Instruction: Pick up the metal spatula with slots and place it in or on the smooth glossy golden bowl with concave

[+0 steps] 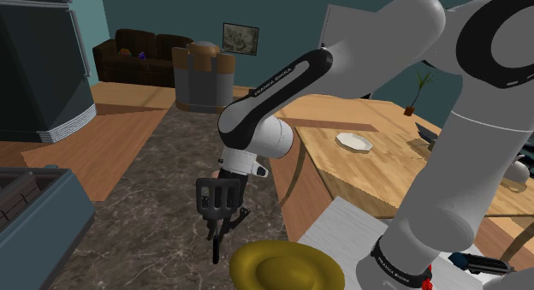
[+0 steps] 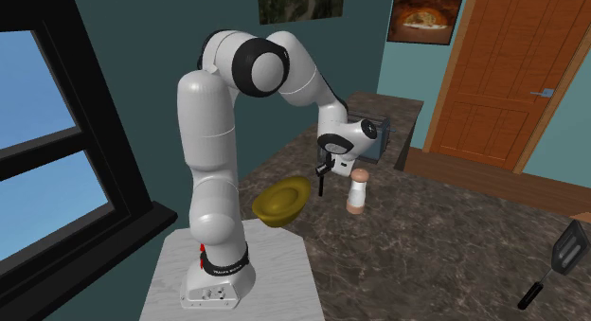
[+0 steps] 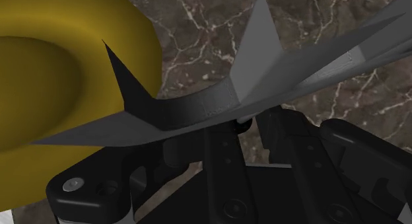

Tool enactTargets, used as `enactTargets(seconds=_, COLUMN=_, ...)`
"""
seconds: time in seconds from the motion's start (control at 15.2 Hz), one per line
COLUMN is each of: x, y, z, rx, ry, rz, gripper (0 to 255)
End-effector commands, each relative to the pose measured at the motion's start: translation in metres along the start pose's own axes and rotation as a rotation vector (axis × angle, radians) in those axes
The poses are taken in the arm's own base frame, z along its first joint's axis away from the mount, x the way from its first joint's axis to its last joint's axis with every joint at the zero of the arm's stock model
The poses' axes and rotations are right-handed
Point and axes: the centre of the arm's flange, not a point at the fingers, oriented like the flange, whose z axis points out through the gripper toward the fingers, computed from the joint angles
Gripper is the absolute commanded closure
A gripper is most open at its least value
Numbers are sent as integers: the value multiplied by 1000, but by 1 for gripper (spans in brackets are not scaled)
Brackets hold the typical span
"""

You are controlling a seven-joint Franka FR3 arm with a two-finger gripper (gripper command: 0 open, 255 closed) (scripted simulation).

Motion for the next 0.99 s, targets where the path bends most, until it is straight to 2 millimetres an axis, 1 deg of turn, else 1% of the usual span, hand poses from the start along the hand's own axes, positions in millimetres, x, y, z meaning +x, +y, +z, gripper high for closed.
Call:
enactTargets(seconds=0.0, x=0, y=0, z=0, rx=0, ry=0, rz=0, gripper=255)
enactTargets(seconds=0.92, x=-44, y=-2, z=-59, rx=0, ry=0, rz=0, gripper=255)
